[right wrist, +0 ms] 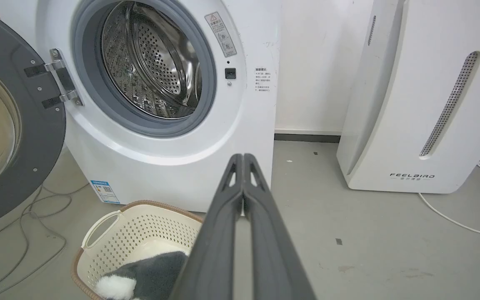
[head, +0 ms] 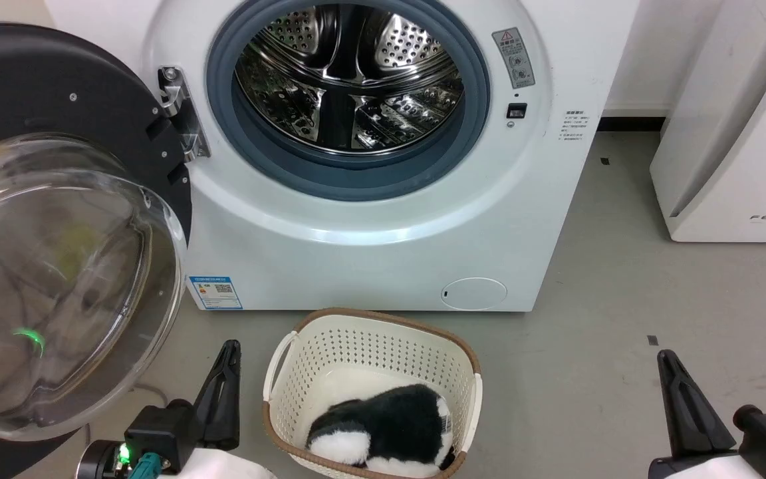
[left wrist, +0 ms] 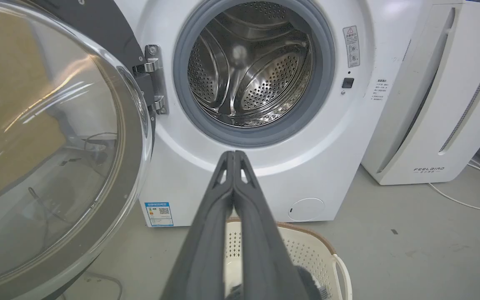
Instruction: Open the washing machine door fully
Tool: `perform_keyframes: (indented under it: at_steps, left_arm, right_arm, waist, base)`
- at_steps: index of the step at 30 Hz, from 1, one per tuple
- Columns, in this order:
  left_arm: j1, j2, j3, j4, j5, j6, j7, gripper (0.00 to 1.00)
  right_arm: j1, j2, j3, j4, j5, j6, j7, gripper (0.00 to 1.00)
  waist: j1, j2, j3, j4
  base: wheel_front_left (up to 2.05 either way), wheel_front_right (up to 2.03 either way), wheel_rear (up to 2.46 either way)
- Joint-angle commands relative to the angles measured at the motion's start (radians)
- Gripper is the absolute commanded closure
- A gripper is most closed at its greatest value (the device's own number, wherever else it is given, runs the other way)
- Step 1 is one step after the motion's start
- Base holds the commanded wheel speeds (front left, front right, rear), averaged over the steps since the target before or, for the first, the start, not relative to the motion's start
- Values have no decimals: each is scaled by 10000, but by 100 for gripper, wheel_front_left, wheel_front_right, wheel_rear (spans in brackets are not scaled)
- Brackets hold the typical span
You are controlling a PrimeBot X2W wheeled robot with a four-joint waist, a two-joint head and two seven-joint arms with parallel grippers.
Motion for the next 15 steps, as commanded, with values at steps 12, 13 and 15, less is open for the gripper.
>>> perform_keyframes:
  at_steps: [12, 13, 15]
  left_arm:
    - [-85, -96, 165, 39, 221, -86, 177, 100]
    - [-91, -104, 177, 42, 236, -92, 189, 100]
    - [-101, -119, 201, 48, 266, -103, 213, 100]
  right_arm:
    - [-173, 4, 64, 122, -119, 9, 97, 100]
    - [-184, 4, 69, 130, -127, 9, 104, 100]
    - [-206, 4, 78, 147, -142, 10, 117, 100]
  waist:
    - [0, 0, -21, -6]
    - [0, 0, -22, -6]
    - [0, 0, -26, -8]
  base:
    - [0, 0, 0]
    - [0, 0, 0]
    - [0, 0, 0]
